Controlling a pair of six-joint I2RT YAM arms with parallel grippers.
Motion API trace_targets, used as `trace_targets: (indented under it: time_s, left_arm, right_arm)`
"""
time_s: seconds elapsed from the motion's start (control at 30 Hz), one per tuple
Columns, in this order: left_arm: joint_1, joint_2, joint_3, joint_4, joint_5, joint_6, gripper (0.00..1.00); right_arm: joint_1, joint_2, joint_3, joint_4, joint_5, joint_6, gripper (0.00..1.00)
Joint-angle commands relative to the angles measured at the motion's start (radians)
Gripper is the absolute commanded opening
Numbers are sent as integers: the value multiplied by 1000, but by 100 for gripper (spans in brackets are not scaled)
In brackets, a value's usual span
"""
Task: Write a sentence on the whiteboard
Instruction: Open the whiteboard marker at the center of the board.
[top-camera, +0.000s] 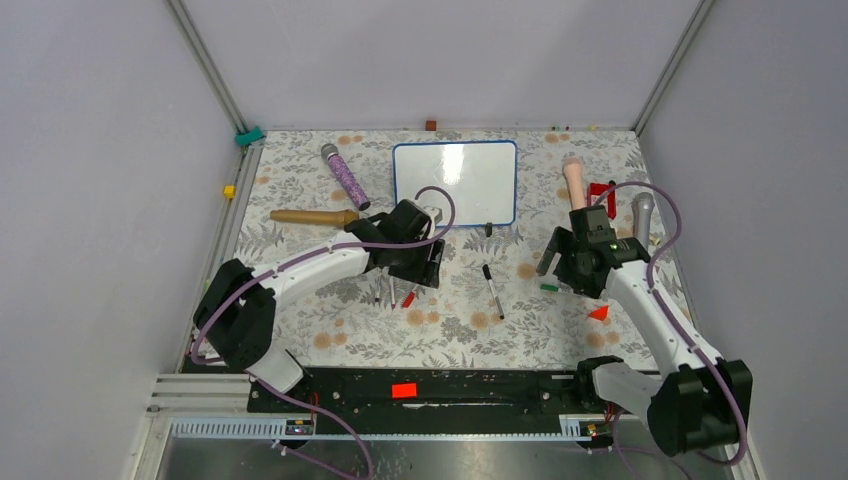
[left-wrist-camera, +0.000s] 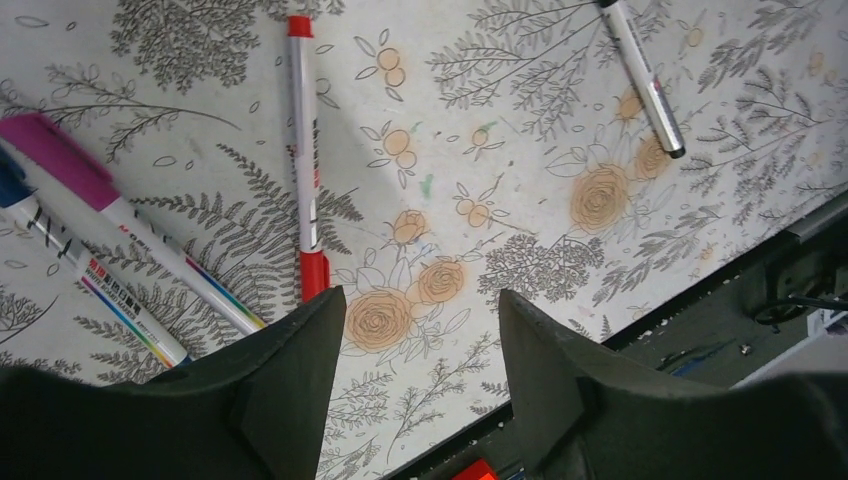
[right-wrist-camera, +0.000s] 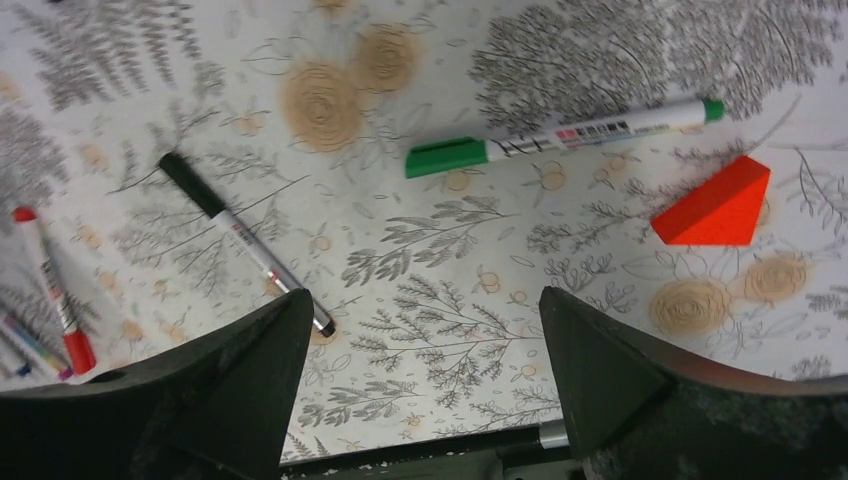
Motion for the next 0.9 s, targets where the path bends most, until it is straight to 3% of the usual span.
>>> trace_targets:
  time_s: [0.0, 0.07, 0.3, 0.43, 0.7, 0.87]
  left_arm:
    - [-6, -9, 55, 59, 70, 36, 59]
    - [-5, -14, 59, 59, 64, 38, 59]
    - [-5, -41, 48, 37, 47, 38, 59]
    - [-5, -74, 19, 34, 24, 38, 58]
    - [-5, -109, 28, -1, -1, 72, 58]
    - [-6, -107, 55, -30, -30, 105, 59]
  right_arm:
    - [3, 78, -15, -109, 183, 274, 92]
    - [-15, 94, -40, -132, 211, 435, 90]
    - [-91, 131, -9, -144, 274, 636, 85]
    - [-136, 201, -4, -128, 220, 788, 81]
    - [-177, 330, 58, -51, 193, 849, 78]
    - [-219, 375, 43, 14, 182, 892, 70]
